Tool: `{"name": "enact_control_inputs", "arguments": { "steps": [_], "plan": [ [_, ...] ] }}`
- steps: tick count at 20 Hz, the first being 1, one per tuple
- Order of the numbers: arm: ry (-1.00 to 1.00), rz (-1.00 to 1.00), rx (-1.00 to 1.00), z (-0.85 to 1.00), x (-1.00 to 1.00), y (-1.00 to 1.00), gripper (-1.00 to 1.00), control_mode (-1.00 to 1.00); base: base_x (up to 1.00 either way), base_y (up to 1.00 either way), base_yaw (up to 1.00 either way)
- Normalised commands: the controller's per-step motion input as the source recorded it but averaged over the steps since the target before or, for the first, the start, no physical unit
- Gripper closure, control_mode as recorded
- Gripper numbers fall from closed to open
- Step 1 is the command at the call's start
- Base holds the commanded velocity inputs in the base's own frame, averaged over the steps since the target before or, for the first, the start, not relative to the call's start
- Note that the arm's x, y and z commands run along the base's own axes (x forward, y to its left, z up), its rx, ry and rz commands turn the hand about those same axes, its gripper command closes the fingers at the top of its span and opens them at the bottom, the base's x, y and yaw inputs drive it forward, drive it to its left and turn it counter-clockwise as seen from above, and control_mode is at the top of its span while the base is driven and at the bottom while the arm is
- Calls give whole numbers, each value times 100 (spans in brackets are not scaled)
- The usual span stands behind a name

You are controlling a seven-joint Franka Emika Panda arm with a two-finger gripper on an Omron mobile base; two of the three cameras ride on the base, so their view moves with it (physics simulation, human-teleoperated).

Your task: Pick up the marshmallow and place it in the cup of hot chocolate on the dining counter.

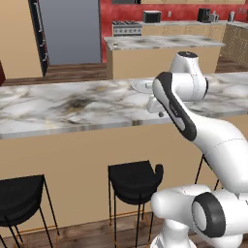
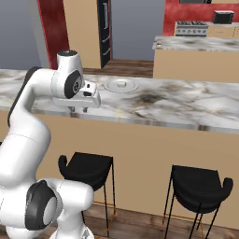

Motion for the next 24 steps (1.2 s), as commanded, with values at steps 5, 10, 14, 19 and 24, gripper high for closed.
{"name": "enact_control_inputs", "arguments": {
  "steps": [5,10,14,19,24],
  "plan": [
    [-1,0,0,0,-44,0,-100,-100,0,0,0],
    [-15,0,0,0,-93,0,-100,-100,0,0,0],
    [-15,0,0,0,-69,0,-100,-100,0,0,0],
    [-3,0,0,0,-15,-5,-100,-100,0,0,0],
    [0,0,0,6,0,-10,-100,-100,0,0,0]
  ]
}}
